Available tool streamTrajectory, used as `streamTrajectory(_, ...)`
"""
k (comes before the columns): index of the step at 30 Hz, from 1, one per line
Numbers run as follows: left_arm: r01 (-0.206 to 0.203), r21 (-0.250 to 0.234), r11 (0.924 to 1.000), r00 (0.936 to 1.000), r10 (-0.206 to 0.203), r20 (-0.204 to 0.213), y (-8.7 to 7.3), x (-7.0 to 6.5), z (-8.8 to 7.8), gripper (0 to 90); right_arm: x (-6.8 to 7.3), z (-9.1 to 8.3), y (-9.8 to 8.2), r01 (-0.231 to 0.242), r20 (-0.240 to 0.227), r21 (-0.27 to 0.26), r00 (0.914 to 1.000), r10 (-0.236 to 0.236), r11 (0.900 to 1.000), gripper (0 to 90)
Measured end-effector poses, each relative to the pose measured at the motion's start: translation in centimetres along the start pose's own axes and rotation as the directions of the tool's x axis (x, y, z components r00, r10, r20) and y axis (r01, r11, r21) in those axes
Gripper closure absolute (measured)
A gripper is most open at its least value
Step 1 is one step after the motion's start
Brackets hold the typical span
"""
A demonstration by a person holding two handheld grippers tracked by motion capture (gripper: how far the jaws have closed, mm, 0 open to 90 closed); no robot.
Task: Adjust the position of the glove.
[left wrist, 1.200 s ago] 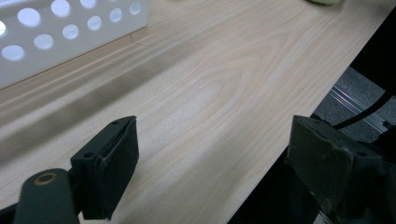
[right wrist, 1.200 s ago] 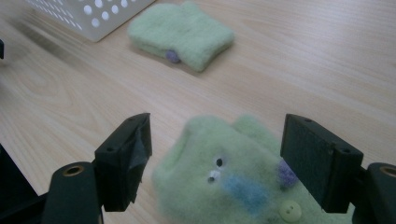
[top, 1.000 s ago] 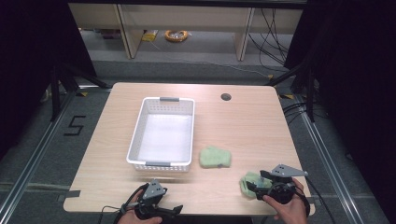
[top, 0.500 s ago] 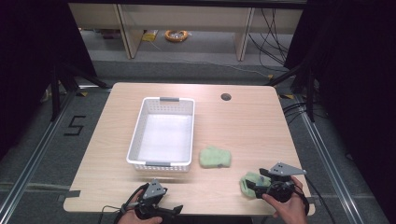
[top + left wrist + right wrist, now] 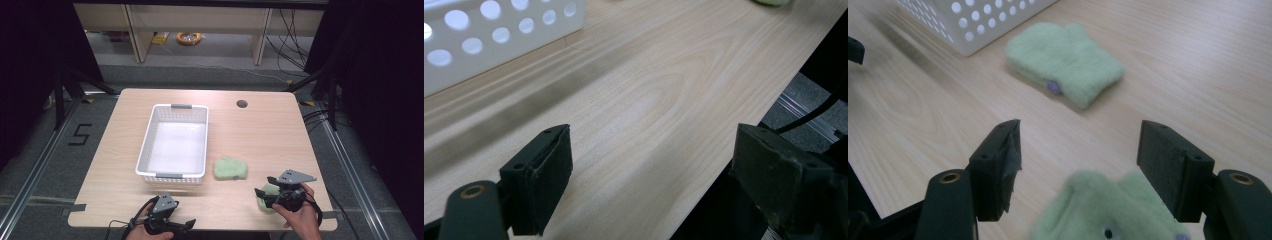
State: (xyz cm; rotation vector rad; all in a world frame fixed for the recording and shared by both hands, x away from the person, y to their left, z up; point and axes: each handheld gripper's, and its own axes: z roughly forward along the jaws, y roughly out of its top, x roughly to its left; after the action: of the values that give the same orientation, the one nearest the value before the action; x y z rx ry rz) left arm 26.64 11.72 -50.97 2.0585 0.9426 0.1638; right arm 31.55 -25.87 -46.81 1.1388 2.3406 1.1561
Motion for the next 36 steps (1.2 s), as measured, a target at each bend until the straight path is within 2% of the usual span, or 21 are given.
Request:
streamTrajectory(1, 0.012, -0.01, 0.9999, 0.9999, -0.012, -0.001, 0.0, -0.1, 0.1, 15.9, 0.0, 0.2, 0.2, 0.011, -0.008, -0.003, 0.9999, -0.011, 1.0, 36.0)
streamTrajectory(2, -0.009, 0.006, 0.9999, 0.9999, 0.009, -0.011, 0.0, 0.1, -0.1, 15.9, 0.2, 0.4, 0.4, 0.008, 0.002, -0.002, 1.0, -0.008, 1.0, 36.0)
streamTrajectory(3, -0.009, 0.006, 0.9999, 0.9999, 0.009, -0.011, 0.0, 0.1, -0.1, 15.9, 0.3, 0.6, 0.6, 0.01, -0.001, 0.002, 0.9999, -0.01, 1.0, 36.2)
streamTrajectory(4, 0.005, -0.006, 1.0, 1.0, -0.005, -0.004, 0.0, 0.0, 0.0, 15.9, 0.3, 0.8, 0.7, 0.019, -0.011, 0.007, 0.9998, -0.018, 1.0, 36.8)
streamTrajectory(6, 0.004, -0.003, 1.0, 1.0, -0.004, -0.001, 0.0, 0.0, -0.1, 15.9, 0.7, 1.2, 1.2, 0.003, -0.01, 0.012, 0.9999, -0.003, 1.0, 37.4)
streamTrajectory(7, 0.01, -0.009, 0.9999, 0.9999, -0.01, -0.001, 0.1, 0.0, 0.0, 15.9, 0.6, 1.3, 1.5, 0.022, -0.014, 0.018, 0.9997, -0.022, 1.0, 38.0)
streamTrajectory(9, -0.019, 0.016, 0.9997, 0.9998, 0.019, -0.007, 0.1, 0.2, -0.2, 15.9, 0.6, 1.8, 2.1, 0.043, -0.008, 0.009, 0.999, -0.043, 0.999, 38.7)
streamTrajectory(10, -0.019, 0.016, 0.9997, 0.9998, 0.019, -0.007, 0.1, 0.2, -0.2, 15.9, 0.7, 2.0, 2.4, 0.036, -0.009, 0.011, 0.9993, -0.036, 0.999, 39.0)
streamTrajectory(11, -0.018, 0.014, 0.9997, 0.9998, 0.018, -0.007, 0.1, 0.2, -0.2, 15.9, 0.6, 2.3, 2.7, 0.054, -0.012, 0.004, 0.9985, -0.054, 0.999, 39.8)
streamTrajectory(12, -0.018, 0.014, 0.9997, 0.9998, 0.018, -0.007, 0.1, 0.2, -0.2, 15.9, 0.6, 2.3, 2.7, 0.054, -0.012, 0.004, 0.9985, -0.054, 0.999, 39.8)
streamTrajectory(13, 0.004, 0.006, 1.0, 1.0, -0.004, 0.004, 0.1, 0.1, -0.2, 15.9, 1.0, 2.7, 3.2, 0.011, -0.018, 0.031, 0.9998, -0.01, 0.999, 40.6)
streamTrajectory(14, -0.004, 0.007, 1.0, 1.0, 0.004, -0.002, 0.1, 0.2, -0.2, 15.9, 0.7, 3.0, 3.4, 0.042, -0.019, 0.027, 0.999, -0.041, 0.999, 41.5)
streamTrajectory(16, 0.006, -0.002, 1.0, 1.0, -0.006, 0.001, 0.1, 0.1, -0.2, 15.9, 0.7, 3.2, 3.6, 0.034, -0.02, 0.026, 0.9993, -0.033, 0.999, 42.4)
streamTrajectory(18, 0.003, -0.007, 1.0, 1.0, -0.003, -0.006, 0.1, 0.1, -0.2, 15.9, 0.4, 4.0, 4.2, 0.058, -0.014, 0.026, 0.9982, -0.058, 0.998, 44.6)
streamTrajectory(21, -0.002, -0.009, 1.0, 1.0, 0.002, -0.003, 0.1, 0.0, -0.1, 15.9, 0.4, 4.4, 4.6, 0.06, -0.017, 0.053, 0.9981, -0.059, 0.997, 46.9)
streamTrajectory(24, 0.015, -0.021, 0.9997, 0.9999, -0.015, -0.002, 0.0, -0.1, 0.0, 15.9, 0.4, 5.3, 5.1, 0.041, -0.026, 0.068, 0.9989, -0.039, 0.997, 50.5)
streamTrajectory(26, 0.007, -0.003, 1.0, 1.0, -0.007, -0.001, 0.1, 0.1, -0.1, 15.9, 0.5, 6.1, 5.8, 0.036, -0.017, 0.091, 0.9993, -0.034, 0.995, 54.1)
streamTrajectory(28, 0.013, -0.015, 0.9998, 0.9999, -0.013, -0.002, 0.1, 0.0, 0.0, 15.9, 0.4, 6.8, 6.2, 0.047, -0.019, 0.1, 0.9988, -0.045, 0.994, 56.2)
streamTrajectory(30, 0.0, -0.01, 1.0, 1.0, 0.0, -0.002, 0.1, 0.0, -0.1, 15.9, 0.4, 7.6, 6.5, 0.047, -0.008, 0.103, 0.9989, -0.047, 0.994, 57.1)
streamTrajectory(32, 0.014, -0.015, 0.9998, 0.9999, -0.014, 0.0, 0.0, -0.1, -0.1, 15.9, 0.4, 8.2, 6.8, 0.052, -0.007, 0.124, 0.9986, -0.052, 0.991, 57.9)
streamTrajectory(36, 0.006, -0.006, 1.0, 1.0, -0.006, -0.003, 0.1, 0.1, -0.2, 15.9, 0.5, 9.2, 7.2, 0.051, -0.005, 0.132, 0.9987, -0.05, 0.99, 60.0)
